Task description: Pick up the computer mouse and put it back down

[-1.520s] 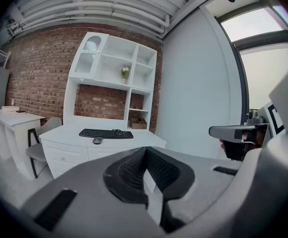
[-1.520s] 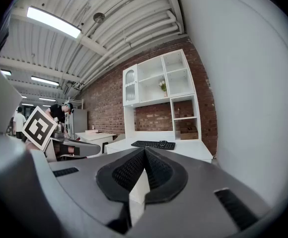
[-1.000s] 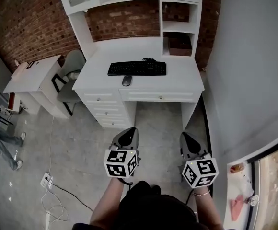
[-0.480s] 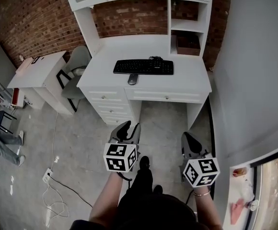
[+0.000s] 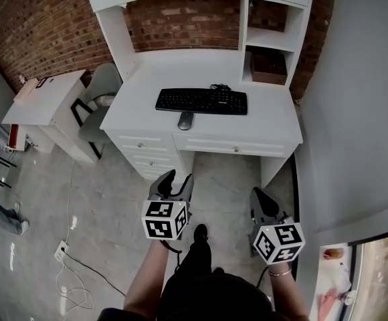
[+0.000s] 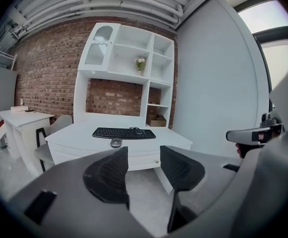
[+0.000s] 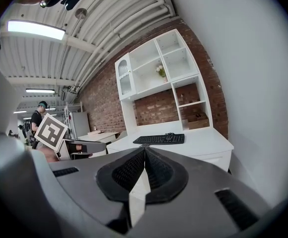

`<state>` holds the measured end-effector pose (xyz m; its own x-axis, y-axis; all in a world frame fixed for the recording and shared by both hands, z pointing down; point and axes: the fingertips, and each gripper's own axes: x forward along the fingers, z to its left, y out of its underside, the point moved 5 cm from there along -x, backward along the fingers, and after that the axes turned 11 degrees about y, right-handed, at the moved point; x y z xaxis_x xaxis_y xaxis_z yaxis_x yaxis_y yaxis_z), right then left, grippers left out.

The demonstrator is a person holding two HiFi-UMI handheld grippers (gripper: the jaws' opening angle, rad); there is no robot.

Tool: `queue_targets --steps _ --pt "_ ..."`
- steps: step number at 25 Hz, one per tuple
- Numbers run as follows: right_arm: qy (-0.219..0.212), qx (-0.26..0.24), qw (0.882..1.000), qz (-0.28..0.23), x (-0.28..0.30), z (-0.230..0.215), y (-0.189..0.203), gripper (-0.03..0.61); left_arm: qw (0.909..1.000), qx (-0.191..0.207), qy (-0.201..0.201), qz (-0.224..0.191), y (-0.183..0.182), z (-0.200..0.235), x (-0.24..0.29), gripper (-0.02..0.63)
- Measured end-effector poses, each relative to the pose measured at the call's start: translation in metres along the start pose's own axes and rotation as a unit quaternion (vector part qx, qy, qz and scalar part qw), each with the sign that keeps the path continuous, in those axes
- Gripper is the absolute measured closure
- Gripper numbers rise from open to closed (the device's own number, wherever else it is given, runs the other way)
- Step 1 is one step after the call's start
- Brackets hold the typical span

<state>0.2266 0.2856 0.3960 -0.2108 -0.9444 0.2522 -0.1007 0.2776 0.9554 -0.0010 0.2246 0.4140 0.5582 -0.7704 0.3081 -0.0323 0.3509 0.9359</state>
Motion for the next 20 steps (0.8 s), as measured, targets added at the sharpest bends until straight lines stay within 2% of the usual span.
queue_targets --steps 11,20 --pt "0.011 0.007 1.0 0.01 0.112 0.012 -0.025 0.574 0.9996 -0.001 0.003 0.027 -0.027 0.089 0.08 0.385" --pt "0.034 0.007 0.999 0.016 0.173 0.015 -0.041 0.574 0.9987 0.001 0.017 0.049 -0.042 0.138 0.135 0.365"
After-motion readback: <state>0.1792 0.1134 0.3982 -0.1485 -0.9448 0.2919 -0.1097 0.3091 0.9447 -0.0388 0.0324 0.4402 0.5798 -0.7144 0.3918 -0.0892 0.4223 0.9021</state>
